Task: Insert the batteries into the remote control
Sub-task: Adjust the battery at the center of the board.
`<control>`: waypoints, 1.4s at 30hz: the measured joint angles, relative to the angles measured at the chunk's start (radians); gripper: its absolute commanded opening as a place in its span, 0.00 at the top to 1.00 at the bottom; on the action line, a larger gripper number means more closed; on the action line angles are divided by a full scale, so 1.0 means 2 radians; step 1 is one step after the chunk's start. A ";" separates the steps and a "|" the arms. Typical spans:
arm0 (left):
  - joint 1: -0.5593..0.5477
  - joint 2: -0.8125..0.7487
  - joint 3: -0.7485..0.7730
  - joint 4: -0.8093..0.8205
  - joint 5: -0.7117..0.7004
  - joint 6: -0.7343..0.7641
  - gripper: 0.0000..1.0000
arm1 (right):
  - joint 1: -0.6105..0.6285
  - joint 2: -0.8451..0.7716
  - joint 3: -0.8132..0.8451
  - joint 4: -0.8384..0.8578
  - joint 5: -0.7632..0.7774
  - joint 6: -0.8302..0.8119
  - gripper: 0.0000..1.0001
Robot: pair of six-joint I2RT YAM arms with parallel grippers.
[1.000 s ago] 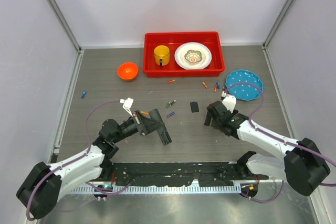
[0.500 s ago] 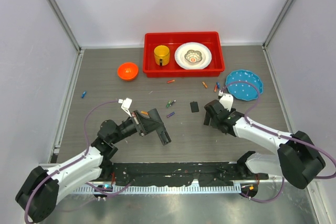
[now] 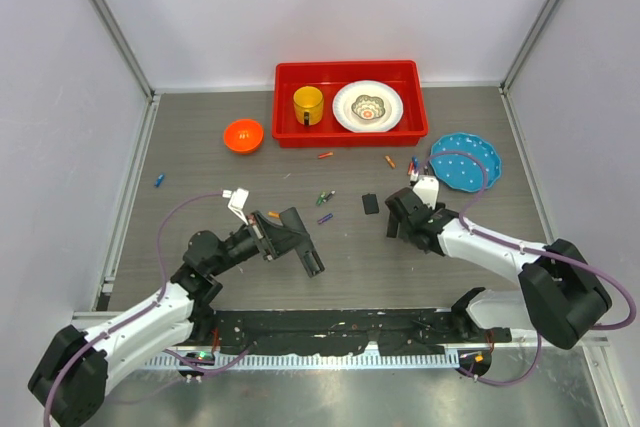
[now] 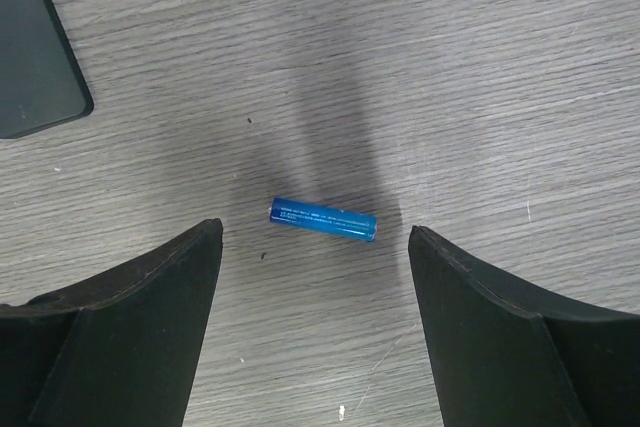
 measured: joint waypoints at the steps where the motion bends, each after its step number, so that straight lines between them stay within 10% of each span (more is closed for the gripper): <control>1: 0.000 -0.002 -0.001 0.000 0.000 0.000 1.00 | 0.000 0.000 0.001 0.000 -0.001 0.000 0.20; 42: 0.000 -0.022 -0.025 -0.013 -0.028 0.005 1.00 | 0.000 0.046 0.011 0.021 0.004 0.058 0.34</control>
